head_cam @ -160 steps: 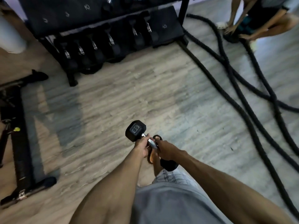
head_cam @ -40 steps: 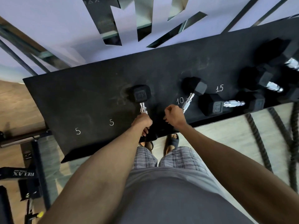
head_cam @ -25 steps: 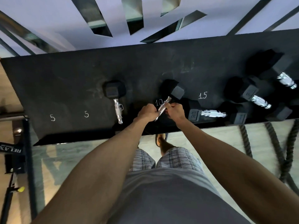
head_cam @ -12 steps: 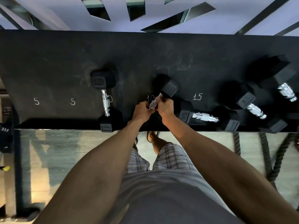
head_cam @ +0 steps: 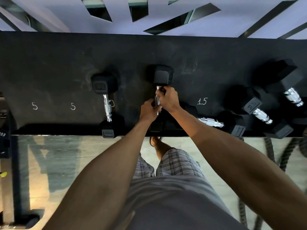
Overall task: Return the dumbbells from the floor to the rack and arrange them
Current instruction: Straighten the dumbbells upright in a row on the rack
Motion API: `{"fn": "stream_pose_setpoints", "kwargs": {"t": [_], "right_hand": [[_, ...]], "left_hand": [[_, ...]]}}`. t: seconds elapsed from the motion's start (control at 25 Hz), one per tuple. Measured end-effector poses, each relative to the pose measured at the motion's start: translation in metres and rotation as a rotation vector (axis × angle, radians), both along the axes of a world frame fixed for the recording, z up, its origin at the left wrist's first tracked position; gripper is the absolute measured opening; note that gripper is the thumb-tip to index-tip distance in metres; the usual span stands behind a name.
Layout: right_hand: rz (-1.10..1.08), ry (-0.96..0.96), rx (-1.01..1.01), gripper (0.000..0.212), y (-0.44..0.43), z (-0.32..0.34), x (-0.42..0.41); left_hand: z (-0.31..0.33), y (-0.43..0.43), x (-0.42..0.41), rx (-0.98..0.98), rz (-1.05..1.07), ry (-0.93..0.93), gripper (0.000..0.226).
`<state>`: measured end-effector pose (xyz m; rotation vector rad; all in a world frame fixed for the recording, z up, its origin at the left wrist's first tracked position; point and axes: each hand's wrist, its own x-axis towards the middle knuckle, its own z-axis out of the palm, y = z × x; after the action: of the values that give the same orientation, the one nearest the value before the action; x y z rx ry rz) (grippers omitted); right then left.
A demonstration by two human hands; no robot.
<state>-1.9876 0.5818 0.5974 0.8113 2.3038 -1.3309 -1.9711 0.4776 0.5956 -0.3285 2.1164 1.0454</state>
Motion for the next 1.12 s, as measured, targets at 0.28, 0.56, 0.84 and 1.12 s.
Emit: {"fn": "stream_pose_setpoints", "kwargs": {"t": [0.28, 0.56, 0.84, 1.12], "right_hand": [[0.051, -0.037, -0.039, 0.023, -0.012, -0.01, 0.013], [0.081, -0.021, -0.06, 0.02, -0.018, -0.01, 0.025], [0.13, 0.007, -0.028, 0.019, -0.017, -0.009, 0.025], [0.137, 0.026, -0.01, 0.018, -0.002, -0.007, 0.007]], "left_hand": [[-0.006, -0.015, 0.012, -0.006, 0.005, -0.027, 0.027], [-0.01, -0.022, 0.028, -0.022, 0.059, 0.001, 0.024], [-0.016, -0.023, 0.027, 0.014, 0.039, 0.006, 0.024], [-0.014, -0.009, 0.013, 0.049, 0.082, 0.024, 0.025]]}}
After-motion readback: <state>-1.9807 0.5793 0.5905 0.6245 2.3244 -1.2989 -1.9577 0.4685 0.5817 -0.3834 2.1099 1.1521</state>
